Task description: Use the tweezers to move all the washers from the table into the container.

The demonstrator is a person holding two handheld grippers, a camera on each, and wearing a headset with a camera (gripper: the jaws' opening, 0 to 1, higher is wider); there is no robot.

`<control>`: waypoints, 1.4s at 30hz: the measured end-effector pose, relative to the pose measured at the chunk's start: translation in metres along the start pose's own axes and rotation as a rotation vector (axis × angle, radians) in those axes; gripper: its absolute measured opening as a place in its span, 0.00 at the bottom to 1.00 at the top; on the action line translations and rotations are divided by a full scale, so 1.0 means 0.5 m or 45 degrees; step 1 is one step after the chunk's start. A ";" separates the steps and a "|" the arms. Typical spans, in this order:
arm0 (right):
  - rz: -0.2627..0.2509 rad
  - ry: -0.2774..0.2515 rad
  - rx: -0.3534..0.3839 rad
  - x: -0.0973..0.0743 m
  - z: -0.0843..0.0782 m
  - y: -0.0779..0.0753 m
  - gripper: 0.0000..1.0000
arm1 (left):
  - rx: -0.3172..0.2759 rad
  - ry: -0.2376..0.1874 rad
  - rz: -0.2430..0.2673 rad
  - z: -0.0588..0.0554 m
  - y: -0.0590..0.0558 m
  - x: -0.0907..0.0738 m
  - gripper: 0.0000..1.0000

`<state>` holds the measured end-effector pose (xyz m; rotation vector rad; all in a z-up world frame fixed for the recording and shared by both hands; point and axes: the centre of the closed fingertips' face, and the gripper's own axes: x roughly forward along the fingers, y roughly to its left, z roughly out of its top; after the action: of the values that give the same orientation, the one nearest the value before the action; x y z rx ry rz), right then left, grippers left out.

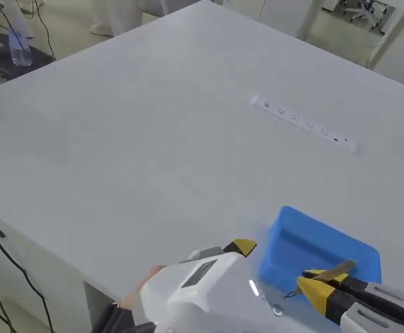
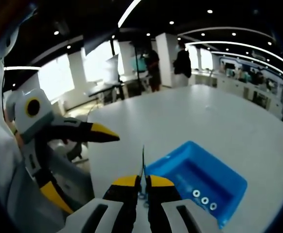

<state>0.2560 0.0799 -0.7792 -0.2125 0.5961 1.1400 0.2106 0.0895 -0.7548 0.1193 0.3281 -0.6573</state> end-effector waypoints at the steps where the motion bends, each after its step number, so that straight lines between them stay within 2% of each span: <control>1: 0.001 0.000 0.001 0.001 -0.001 -0.001 0.03 | -0.002 0.001 -0.001 0.000 0.000 0.000 0.79; 19: 0.011 0.059 0.030 0.025 -0.045 -0.004 0.03 | -0.002 0.010 0.003 -0.003 0.002 0.001 0.78; 25: -0.004 0.075 0.035 0.030 -0.051 -0.006 0.03 | -0.003 0.009 0.001 -0.004 0.001 0.001 0.78; 42: 0.003 0.119 0.003 0.038 -0.073 -0.012 0.03 | 0.004 0.013 0.002 -0.004 0.001 0.003 0.78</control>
<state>0.2544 0.0758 -0.8205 -0.2644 0.6802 1.1359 0.2113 0.0895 -0.7573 0.1259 0.3365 -0.6556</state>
